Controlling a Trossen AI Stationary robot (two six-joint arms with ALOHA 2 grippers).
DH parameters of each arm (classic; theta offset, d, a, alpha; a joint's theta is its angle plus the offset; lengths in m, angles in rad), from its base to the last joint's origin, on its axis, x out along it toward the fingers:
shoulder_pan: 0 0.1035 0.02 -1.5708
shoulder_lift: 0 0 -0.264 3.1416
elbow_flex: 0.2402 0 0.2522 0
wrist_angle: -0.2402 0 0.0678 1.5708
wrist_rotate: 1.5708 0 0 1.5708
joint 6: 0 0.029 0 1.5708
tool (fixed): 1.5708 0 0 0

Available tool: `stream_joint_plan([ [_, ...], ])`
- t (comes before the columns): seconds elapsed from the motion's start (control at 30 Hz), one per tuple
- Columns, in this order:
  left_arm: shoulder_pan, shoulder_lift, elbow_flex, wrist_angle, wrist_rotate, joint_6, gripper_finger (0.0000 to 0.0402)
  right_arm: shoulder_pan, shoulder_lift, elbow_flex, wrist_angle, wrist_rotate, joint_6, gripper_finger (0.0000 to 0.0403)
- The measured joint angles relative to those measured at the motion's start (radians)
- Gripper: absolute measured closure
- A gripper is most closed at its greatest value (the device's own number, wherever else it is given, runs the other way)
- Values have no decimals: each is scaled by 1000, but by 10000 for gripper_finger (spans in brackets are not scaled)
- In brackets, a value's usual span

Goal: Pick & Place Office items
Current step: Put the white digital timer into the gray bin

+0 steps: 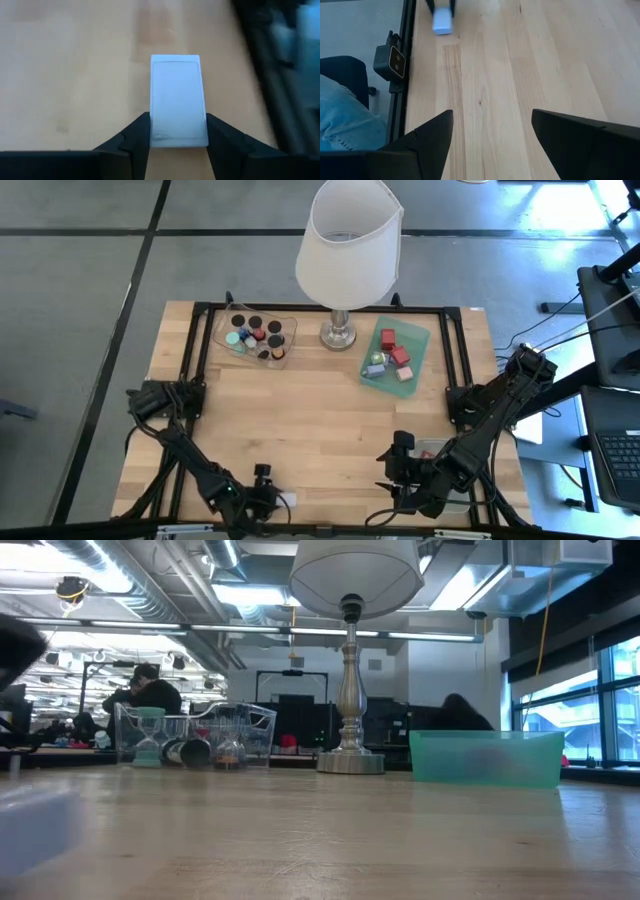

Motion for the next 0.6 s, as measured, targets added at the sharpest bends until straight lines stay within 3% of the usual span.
stream_joint_plan([
  [0.27, 1, -48, 28, -40, -277, 66, 245, 0, 0, 0, 14, 22, 7, 128],
  [0.43, 12, -92, 72, -39, -517, 222, 247, -12, 0, 0, 111, 218, 68, 128],
  [0.6, 47, -97, 147, -21, -734, 502, 246, -42, 0, 0, 184, 415, 186, 128],
])
